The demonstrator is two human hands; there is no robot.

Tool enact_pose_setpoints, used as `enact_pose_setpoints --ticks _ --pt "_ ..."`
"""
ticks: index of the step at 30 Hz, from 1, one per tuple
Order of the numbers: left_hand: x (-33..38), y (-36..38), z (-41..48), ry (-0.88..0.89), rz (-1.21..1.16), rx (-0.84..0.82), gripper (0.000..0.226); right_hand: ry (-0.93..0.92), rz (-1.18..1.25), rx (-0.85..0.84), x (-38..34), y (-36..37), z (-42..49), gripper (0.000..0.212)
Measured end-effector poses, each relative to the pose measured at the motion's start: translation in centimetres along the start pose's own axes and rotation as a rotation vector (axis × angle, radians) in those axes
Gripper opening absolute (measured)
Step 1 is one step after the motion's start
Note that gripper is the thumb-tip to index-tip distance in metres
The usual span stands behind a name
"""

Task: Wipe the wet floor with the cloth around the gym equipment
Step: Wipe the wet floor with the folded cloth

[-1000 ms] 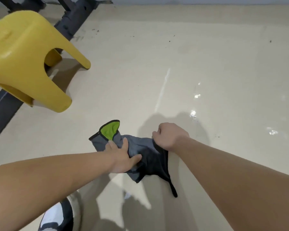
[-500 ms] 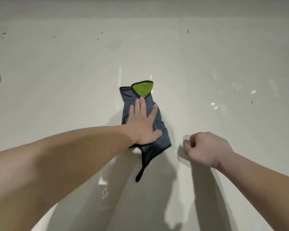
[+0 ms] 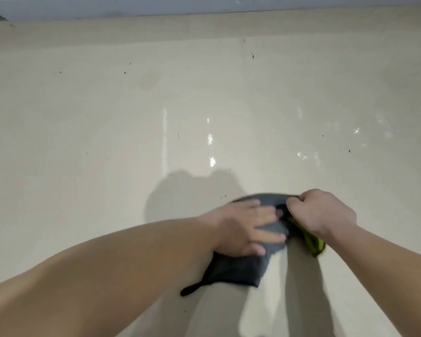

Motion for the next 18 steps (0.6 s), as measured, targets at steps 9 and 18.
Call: enact_pose_setpoints --ticks 9,18 --pt "-12.0 -3.6 -15.8 -0.841 0.018 -0.167 0.062 -0.164 0.326 -0.323 -13.3 3.8 -3.6 0.015" --pt "-6.4 -4.8 -39.6 -1.040 -0.030 -0.240 0.069 -0.279 0.487 -0.583 -33.1 8.5 -14.8 0.012"
Point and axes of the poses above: each hand's wrist, its own z-axis towards the middle knuckle, its own y-axis out of the palm, x = y × z, the point moved 8 cm from there along z, towards the middle knuckle, and after that the axes turned 11 degrees about x, right-handed, at the moved point
